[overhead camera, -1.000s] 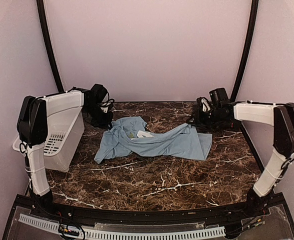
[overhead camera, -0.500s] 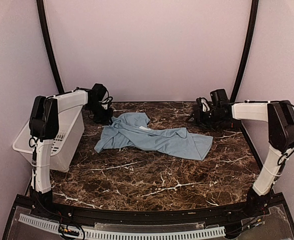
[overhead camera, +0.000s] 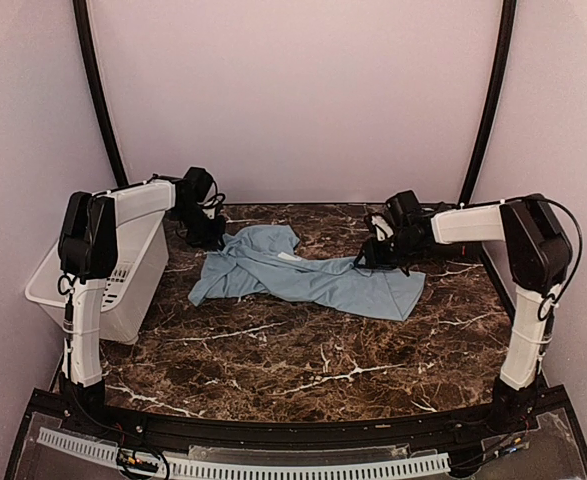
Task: Fold and stack the mixed laundry pile
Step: Pick up the crumpled T-shirt from the center of the board.
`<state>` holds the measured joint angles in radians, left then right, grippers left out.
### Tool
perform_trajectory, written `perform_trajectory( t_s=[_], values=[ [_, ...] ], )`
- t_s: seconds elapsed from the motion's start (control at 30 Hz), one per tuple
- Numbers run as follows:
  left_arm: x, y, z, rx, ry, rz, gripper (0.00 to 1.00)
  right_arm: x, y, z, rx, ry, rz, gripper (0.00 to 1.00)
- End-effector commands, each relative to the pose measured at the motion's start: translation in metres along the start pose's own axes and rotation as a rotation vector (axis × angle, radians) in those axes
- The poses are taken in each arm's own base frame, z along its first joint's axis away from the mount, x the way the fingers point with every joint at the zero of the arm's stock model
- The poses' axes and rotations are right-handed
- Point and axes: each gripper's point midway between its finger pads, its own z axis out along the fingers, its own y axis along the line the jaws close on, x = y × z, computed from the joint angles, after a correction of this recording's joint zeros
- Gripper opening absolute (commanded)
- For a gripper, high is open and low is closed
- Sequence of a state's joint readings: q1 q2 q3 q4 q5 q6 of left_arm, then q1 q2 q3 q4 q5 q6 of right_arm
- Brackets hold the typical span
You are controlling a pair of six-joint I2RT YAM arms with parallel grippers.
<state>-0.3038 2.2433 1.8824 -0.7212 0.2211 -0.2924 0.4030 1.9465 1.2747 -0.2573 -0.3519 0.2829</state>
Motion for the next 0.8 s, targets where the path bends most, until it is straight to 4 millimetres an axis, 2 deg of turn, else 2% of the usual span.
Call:
perform_trajectory(
  t_s=[0.0, 0.13, 0.23, 0.37, 0.47, 0.57, 0.77],
  values=[
    [-0.003, -0.005, -0.017, 0.008, -0.013, 0.004, 0.0, -0.015, -0.001, 0.003, 0.138, -0.025, -0.155, 0.39],
    [-0.004, -0.006, -0.017, 0.012, -0.017, 0.004, 0.0, -0.009, 0.002, 0.005, 0.246, -0.001, -0.273, 0.39],
    [-0.005, -0.006, -0.018, 0.013, -0.019, 0.006, 0.0, -0.003, 0.006, 0.0, 0.279, 0.005, -0.329, 0.44],
    [-0.005, -0.007, -0.019, 0.013, -0.019, 0.01, 0.0, 0.001, -0.001, -0.009, 0.346, -0.001, -0.385, 0.46],
    [-0.006, -0.008, -0.019, 0.017, -0.021, 0.008, 0.0, 0.003, -0.013, -0.009, 0.403, 0.008, -0.423, 0.46],
    [-0.006, -0.008, -0.018, 0.02, -0.021, 0.007, 0.0, 0.0, -0.018, -0.005, 0.438, 0.009, -0.433, 0.45],
    [-0.003, -0.007, -0.016, 0.02, -0.014, 0.005, 0.0, -0.007, -0.017, 0.005, 0.442, 0.006, -0.449, 0.43]
  ],
)
